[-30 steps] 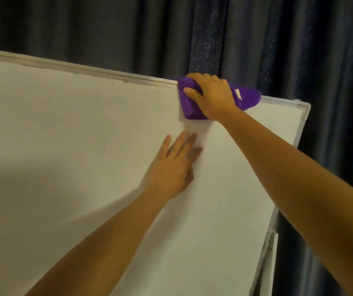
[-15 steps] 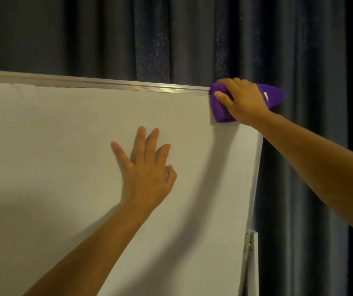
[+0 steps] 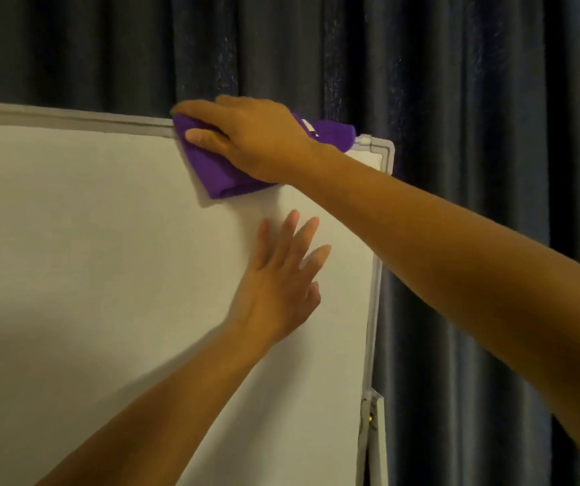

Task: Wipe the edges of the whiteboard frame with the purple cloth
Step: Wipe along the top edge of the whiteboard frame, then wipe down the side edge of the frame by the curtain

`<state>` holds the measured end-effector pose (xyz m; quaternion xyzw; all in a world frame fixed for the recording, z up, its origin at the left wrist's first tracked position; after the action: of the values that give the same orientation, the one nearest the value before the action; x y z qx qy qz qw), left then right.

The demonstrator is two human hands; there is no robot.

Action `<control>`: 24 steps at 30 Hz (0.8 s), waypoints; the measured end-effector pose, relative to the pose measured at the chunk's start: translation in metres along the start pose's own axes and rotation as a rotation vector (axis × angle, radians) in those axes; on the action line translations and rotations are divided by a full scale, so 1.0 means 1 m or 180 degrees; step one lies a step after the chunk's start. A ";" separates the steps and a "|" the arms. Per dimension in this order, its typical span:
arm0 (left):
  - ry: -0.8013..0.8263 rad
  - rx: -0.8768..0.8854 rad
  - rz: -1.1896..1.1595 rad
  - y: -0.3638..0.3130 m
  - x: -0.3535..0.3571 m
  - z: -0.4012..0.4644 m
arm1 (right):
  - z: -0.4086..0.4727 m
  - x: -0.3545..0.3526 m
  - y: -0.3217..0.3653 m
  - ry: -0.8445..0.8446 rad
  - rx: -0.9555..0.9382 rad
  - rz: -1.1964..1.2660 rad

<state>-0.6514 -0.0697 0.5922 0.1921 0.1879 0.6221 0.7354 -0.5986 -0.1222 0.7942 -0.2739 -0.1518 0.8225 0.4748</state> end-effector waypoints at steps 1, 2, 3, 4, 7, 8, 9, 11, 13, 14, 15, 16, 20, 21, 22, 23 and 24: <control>-0.0024 -0.0002 0.0059 0.003 0.006 -0.003 | 0.003 0.002 -0.002 0.0037 -0.0042 -0.0009; -0.0068 0.0006 0.0060 0.006 0.013 -0.005 | 0.004 0.003 -0.007 0.0060 -0.0095 -0.0032; -0.0101 0.0006 0.0044 0.010 0.018 -0.007 | 0.003 0.004 -0.014 0.0082 -0.0163 -0.0063; -0.0110 0.0021 0.0074 0.013 0.022 -0.009 | 0.001 0.003 -0.021 0.0121 -0.0216 -0.0078; -0.0097 0.0002 0.0276 0.016 0.029 -0.012 | -0.011 -0.003 -0.053 0.0292 -0.0244 -0.0085; -0.0125 -0.0013 0.0303 0.016 0.029 -0.012 | -0.017 -0.006 -0.064 0.0383 -0.0222 -0.0109; -0.0158 -0.0013 0.0322 0.016 0.029 -0.013 | -0.023 -0.009 -0.074 0.0470 -0.0223 -0.0165; -0.0194 -0.0008 0.0400 0.015 0.030 -0.011 | -0.033 -0.018 -0.097 0.0630 -0.0230 -0.0330; -0.0201 -0.0031 0.0470 0.012 0.032 -0.009 | -0.040 -0.030 -0.124 0.0824 -0.0250 -0.0561; -0.0213 -0.0038 0.0471 0.011 0.033 -0.009 | -0.045 -0.036 -0.138 0.0951 -0.0276 -0.0742; -0.0227 -0.0035 0.0485 0.009 0.035 -0.007 | -0.049 -0.042 -0.156 0.1079 -0.0270 -0.0914; -0.0245 -0.0039 0.0451 0.007 0.035 -0.006 | -0.054 -0.047 -0.170 0.1193 -0.0193 -0.0974; -0.0319 -0.0167 0.0351 -0.007 0.032 0.002 | -0.093 -0.041 -0.194 0.0842 0.0416 0.0223; -0.0295 -0.0212 0.0347 -0.013 0.032 0.004 | -0.106 -0.034 -0.196 0.0491 0.0525 0.0649; -0.0282 -0.0257 0.0347 -0.016 0.032 0.005 | -0.118 -0.025 -0.196 0.0075 0.0656 0.1070; -0.0264 -0.0298 0.0360 -0.018 0.031 0.006 | -0.129 -0.016 -0.195 -0.0361 0.0829 0.1482; -0.0242 -0.0345 0.0372 -0.019 0.030 0.006 | -0.139 -0.007 -0.194 -0.0759 0.1043 0.1883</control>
<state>-0.6278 -0.0436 0.5865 0.1861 0.1144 0.6654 0.7138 -0.3779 -0.0325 0.7834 -0.1283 0.0136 0.9639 0.2327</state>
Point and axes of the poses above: each hand's wrist, its own z-axis towards the middle knuckle, its own x-axis out of the palm, y = z × x, the point moved 1 cm from there along z, towards the middle knuckle, and after that the axes turned 7 degrees about -y, right-handed, at the moved point
